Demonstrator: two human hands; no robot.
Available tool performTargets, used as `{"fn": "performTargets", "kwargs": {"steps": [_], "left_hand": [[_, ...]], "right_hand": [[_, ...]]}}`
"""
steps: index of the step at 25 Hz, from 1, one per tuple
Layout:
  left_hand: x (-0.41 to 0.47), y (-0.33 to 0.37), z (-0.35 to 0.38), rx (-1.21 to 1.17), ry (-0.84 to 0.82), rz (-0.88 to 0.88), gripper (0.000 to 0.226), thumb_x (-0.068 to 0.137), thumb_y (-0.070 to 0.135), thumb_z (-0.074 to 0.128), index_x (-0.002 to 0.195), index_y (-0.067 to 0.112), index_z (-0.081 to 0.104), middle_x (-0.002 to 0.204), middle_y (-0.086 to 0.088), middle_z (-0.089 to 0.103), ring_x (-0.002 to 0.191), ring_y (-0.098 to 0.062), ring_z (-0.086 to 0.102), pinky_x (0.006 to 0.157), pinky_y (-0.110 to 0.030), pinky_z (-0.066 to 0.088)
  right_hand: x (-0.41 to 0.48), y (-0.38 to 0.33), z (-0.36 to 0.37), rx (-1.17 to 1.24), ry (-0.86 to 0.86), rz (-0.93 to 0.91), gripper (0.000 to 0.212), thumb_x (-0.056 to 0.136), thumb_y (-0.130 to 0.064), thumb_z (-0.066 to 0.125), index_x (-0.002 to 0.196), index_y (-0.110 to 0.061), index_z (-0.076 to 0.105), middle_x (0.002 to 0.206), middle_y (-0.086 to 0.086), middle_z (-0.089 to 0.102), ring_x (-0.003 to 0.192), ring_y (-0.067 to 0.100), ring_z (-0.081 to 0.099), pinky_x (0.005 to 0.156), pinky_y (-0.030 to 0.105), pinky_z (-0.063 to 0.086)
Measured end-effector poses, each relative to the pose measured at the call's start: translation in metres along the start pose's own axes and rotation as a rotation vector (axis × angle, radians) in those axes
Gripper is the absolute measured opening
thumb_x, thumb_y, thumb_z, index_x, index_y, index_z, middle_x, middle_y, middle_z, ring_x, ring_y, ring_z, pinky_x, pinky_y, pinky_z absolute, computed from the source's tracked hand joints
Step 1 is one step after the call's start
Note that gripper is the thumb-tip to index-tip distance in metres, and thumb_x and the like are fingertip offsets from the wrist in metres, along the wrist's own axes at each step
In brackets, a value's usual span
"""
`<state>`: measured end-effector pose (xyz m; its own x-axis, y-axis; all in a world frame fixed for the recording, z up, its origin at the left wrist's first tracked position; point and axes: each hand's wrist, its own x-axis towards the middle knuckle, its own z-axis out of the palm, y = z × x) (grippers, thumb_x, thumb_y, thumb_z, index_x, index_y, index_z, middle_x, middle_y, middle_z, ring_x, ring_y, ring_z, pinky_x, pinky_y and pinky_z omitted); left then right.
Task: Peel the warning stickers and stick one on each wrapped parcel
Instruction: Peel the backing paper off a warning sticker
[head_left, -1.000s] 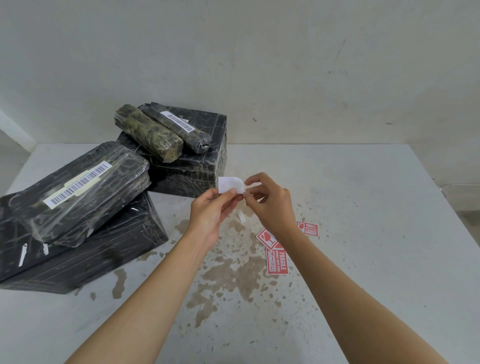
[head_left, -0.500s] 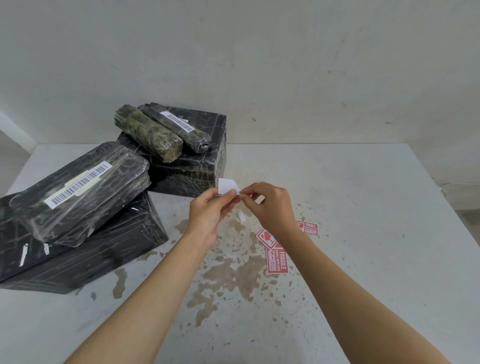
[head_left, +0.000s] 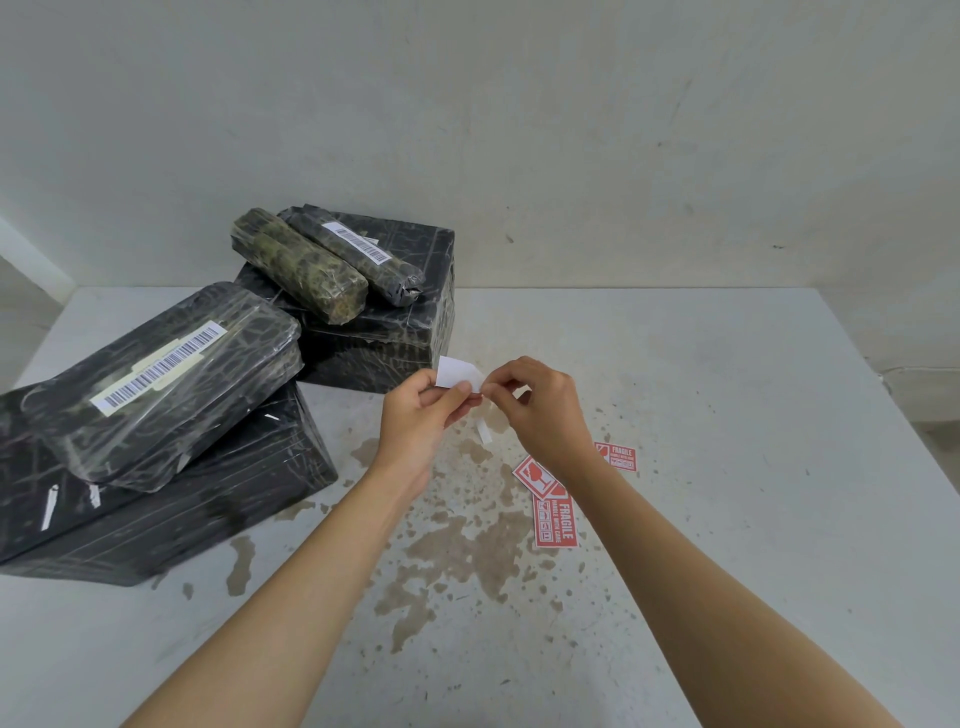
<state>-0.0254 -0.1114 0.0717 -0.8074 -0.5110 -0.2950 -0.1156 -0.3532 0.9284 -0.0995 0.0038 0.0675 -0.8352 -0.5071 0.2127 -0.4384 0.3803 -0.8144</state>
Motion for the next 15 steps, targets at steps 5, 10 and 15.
{"fn": "performTargets", "kwargs": {"steps": [5, 10, 15], "left_hand": [[0.0003, 0.0004, 0.0008, -0.022, -0.015, 0.011, 0.013, 0.089, 0.001, 0.059, 0.102, 0.004, 0.064, 0.091, -0.012, 0.072, 0.08, -0.013, 0.07, 0.076, -0.018, 0.054], [-0.0016, -0.0017, 0.0004, -0.068, -0.02, -0.027, 0.018, 0.089, 0.004, 0.06, 0.107, 0.002, 0.065, 0.095, -0.011, 0.073, 0.089, -0.017, 0.071, 0.078, -0.019, 0.054], [-0.002, 0.0, -0.0007, -0.122, 0.017, -0.071, 0.019, 0.088, 0.002, 0.061, 0.106, 0.002, 0.065, 0.095, -0.012, 0.073, 0.085, -0.016, 0.071, 0.077, -0.018, 0.055]], "right_hand": [[0.0007, -0.004, 0.0005, 0.089, -0.043, 0.162, 0.01, 0.089, -0.008, 0.057, 0.084, -0.005, 0.065, 0.073, -0.009, 0.061, 0.058, -0.001, 0.055, 0.061, 0.012, 0.046], [0.0036, -0.0038, -0.0006, 0.365, -0.027, 0.332, 0.011, 0.09, -0.009, 0.054, 0.083, -0.008, 0.062, 0.082, 0.011, 0.067, 0.074, 0.036, 0.064, 0.061, 0.042, 0.055], [0.0023, -0.0073, -0.0042, 0.421, -0.083, 0.33, 0.005, 0.088, -0.006, 0.06, 0.093, -0.006, 0.063, 0.085, 0.011, 0.068, 0.073, 0.018, 0.063, 0.056, 0.029, 0.054]]}}
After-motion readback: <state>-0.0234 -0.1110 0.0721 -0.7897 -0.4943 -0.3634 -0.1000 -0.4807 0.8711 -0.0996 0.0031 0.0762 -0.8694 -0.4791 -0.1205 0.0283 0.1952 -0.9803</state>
